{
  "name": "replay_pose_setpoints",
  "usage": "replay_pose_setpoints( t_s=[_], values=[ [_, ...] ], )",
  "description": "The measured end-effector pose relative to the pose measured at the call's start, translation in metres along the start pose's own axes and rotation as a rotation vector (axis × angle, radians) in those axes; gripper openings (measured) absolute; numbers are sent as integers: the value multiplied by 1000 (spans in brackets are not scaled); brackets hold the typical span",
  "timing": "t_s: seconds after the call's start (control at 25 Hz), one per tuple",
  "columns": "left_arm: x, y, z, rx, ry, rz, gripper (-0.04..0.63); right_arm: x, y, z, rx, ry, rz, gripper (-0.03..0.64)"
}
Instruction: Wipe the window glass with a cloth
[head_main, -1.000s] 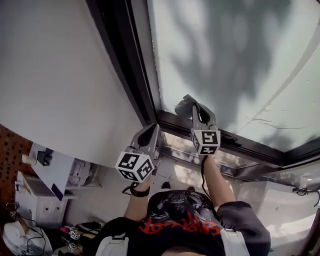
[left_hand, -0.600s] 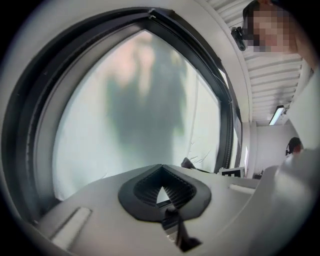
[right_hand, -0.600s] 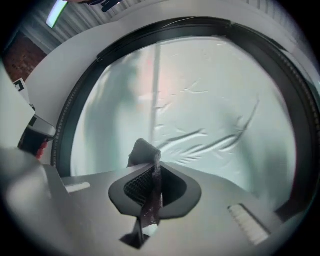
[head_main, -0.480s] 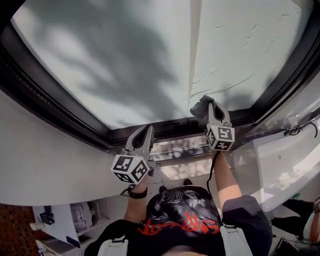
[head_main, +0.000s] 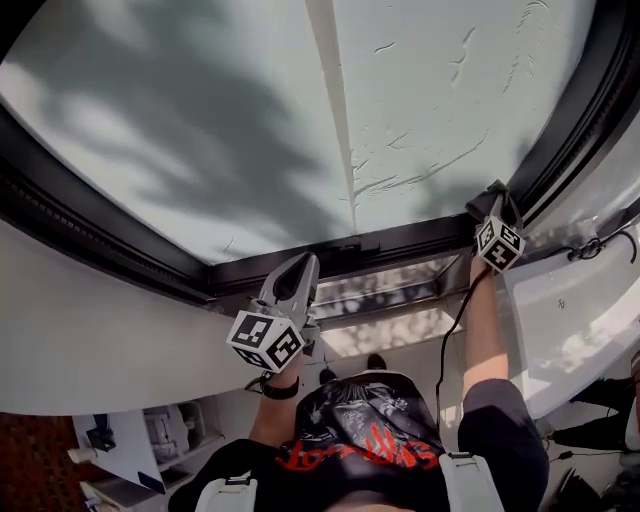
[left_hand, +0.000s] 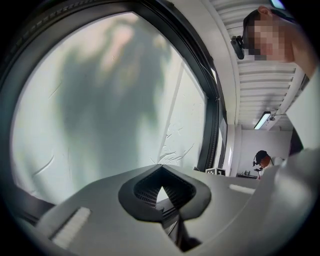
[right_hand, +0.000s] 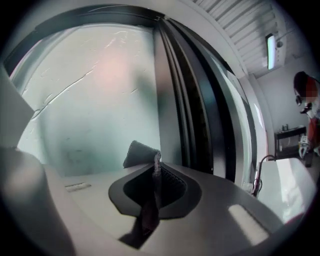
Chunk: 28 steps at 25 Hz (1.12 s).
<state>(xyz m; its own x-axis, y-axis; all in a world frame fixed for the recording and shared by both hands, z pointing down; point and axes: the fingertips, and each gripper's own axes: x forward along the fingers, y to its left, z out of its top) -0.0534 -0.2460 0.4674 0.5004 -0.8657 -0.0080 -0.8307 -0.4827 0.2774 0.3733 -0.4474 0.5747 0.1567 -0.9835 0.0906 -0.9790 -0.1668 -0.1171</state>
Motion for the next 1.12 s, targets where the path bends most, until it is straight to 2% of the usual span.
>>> replay_pose_setpoints(
  t_s=[0.08, 0.16, 0.24, 0.32, 0.48, 0.6, 0.76, 0.92, 1.0, 1.12],
  values=[
    [-2, 2, -4, 6, 13, 19, 3, -10, 12, 1, 72, -14, 15, 18],
    [-11, 10, -8, 6, 21, 51, 3, -41, 58, 7, 130, -49, 119, 18],
    [-27, 21, -8, -1, 9, 98, 3, -87, 138, 10, 168, -73, 309, 18],
    [-46, 36, -2, 6, -17, 158, 3, -139, 237, 4, 178, -69, 532, 18],
    [-103, 67, 23, 70, -85, 304, 3, -232, 416, -25, 110, -31, 945, 18],
    [-158, 92, 29, 64, -119, 423, 3, -264, 507, -53, 114, 74, 1124, 18],
    [-216, 106, 11, 24, -165, 553, 3, -281, 589, -105, 66, 166, 1262, 18],
    [-241, 120, 22, 12, -201, 585, 3, -274, 648, -127, -30, 205, 1278, 18],
    [-242, 123, 33, 8, -206, 573, 3, -264, 648, -123, -69, 224, 1252, 18],
    [-229, 118, 36, -18, -208, 504, 3, -249, 612, -115, -106, 220, 1191, 18]
  ],
)
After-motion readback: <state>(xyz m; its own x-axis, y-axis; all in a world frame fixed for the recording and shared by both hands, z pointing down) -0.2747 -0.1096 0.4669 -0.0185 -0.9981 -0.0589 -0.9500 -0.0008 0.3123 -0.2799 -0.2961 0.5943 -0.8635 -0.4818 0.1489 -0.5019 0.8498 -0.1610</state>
